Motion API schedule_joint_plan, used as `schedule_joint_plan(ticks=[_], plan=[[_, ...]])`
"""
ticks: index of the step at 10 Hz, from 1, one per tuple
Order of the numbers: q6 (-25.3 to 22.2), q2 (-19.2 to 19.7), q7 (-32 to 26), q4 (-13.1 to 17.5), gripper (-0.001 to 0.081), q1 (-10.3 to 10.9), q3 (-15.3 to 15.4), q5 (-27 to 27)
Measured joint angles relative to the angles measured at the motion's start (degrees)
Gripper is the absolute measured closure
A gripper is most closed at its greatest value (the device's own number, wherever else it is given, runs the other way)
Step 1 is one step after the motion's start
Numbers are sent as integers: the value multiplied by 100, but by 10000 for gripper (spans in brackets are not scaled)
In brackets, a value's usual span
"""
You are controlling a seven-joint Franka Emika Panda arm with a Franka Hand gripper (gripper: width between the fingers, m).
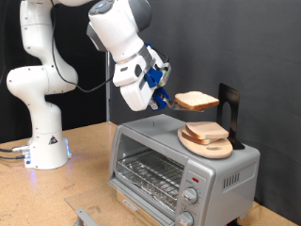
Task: Make a piece of toast with the oven
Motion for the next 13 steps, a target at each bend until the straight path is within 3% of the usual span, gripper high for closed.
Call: schedule_joint_plan(ticks=[2,5,9,13], plan=[[30,-23,-92,-61,411,-4,-56,117],[-290,-275,-374,-352,411,-97,-458,245],[-837,-570,-870,-671,411,-420,-1041,119],[-1192,-792,-1282,-856,411,-708,-1432,-246]])
